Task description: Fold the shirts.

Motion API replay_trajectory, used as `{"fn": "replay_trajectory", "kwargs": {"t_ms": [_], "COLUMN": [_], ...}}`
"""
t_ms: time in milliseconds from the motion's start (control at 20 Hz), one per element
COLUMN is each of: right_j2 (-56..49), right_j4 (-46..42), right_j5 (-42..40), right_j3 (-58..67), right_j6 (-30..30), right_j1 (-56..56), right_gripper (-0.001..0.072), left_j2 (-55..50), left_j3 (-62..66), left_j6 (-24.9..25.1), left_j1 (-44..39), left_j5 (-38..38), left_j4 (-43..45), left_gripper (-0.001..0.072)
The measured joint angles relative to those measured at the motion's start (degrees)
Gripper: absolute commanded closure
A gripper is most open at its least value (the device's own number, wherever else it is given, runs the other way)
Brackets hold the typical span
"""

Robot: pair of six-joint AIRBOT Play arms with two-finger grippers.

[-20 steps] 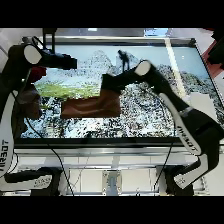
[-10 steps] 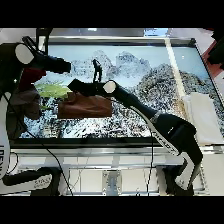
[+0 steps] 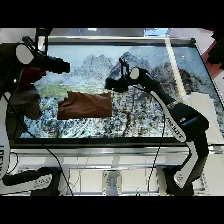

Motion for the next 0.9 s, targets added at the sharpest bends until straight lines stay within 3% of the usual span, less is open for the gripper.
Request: {"fn": "replay_trajectory", "kwargs": {"t_ms": [250, 800, 850, 900], "right_j2": [-5.14, -13.27, -13.6, -13.79], "right_j4": [6.56, 24.46, 25.64, 26.45], "right_j5": [9.4, 11.41, 11.41, 11.41], "right_j3": [0.0, 0.04, 0.04, 0.02], "right_j6": [-2.99, -10.25, -10.91, -11.8], "right_j1": [-4.26, -2.38, -1.66, -1.01], "right_gripper": [0.0171, 0.0177, 0.0247, 0.046], "left_j2": [0.0, 0.0, 0.0, 0.0], "left_j3": [0.0, 0.0, 0.0, 0.0], "left_j6": [0.0, 0.0, 0.0, 0.0], "left_j1": [0.02, 0.02, 0.02, 0.02], "left_j5": [0.81, 0.98, 0.98, 0.98], "left_j4": [0.02, 0.07, 0.07, 0.07], "left_gripper": [0.0696, 0.0695, 0.0696, 0.0695]}}
